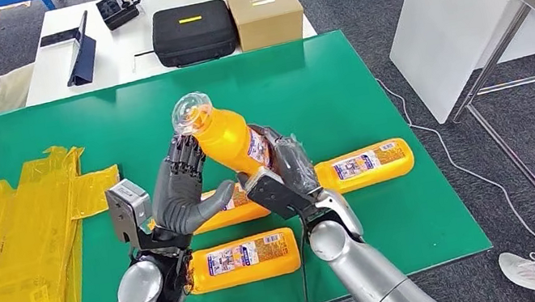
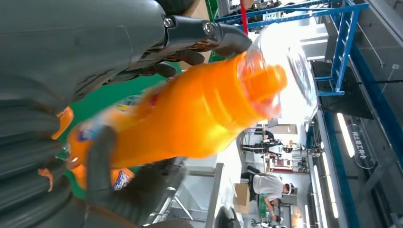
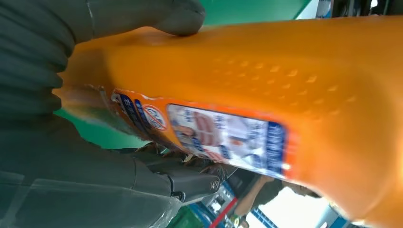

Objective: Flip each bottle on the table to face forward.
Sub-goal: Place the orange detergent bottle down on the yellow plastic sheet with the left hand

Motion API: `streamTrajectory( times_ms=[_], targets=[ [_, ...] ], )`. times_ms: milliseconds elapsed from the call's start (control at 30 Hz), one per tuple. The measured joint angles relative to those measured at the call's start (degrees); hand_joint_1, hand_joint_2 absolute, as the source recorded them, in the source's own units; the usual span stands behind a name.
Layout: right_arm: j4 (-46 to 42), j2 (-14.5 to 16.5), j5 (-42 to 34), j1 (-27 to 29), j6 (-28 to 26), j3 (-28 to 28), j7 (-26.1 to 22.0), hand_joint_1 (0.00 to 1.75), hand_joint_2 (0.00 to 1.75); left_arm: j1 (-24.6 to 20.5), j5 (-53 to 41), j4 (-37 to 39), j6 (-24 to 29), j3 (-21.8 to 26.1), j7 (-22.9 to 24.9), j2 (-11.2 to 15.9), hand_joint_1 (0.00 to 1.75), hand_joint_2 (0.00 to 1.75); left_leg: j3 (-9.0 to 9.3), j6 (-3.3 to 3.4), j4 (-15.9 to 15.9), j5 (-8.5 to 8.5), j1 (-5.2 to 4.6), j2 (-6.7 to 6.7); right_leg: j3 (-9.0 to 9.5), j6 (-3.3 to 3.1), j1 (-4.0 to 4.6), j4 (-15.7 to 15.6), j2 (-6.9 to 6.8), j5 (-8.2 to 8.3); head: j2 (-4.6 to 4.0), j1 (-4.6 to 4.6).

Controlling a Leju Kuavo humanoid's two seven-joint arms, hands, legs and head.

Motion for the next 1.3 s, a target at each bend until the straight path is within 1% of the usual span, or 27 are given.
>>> streamTrajectory(
  times_ms=[567,900,1100,1300],
  targets=[
    [2.93,1.21,-0.09,-1.26,1.18,3.4,-0.35,1.75,1.75,-0.97,0.08,1.17,1.4,-0.15,-0.34,0.0,0.0,1.75,-0.01,0.0,0.0,0.0,-0.01,0.01,0.0,0.0,-0.02,0.0,0.0,0.0,0.0,0.01],
    [5.54,1.49,-0.29,-3.33,1.08,7.19,-0.42,1.75,1.75,-2.12,-0.24,2.96,3.98,-0.09,-1.83,0.04,0.0,1.75,-0.01,-0.02,0.0,0.02,0.01,0.0,0.0,0.0,-0.01,0.01,0.0,0.0,0.0,0.01],
    [6.39,1.49,-0.32,-3.79,0.95,9.14,-0.23,1.75,1.75,-2.25,-3.03,3.19,7.13,-0.04,-2.44,0.06,0.0,1.75,-0.02,-0.02,0.0,0.02,0.0,-0.01,0.0,0.0,-0.01,0.01,0.0,0.0,0.0,0.01],
    [6.16,1.36,-0.39,-3.75,1.28,10.64,0.18,1.75,1.75,-2.01,-3.48,3.12,7.91,0.68,-2.92,0.21,0.0,1.75,-0.02,-0.02,0.0,0.02,0.0,-0.01,0.0,0.0,-0.02,0.0,0.0,0.0,0.0,0.01]
  ],
)
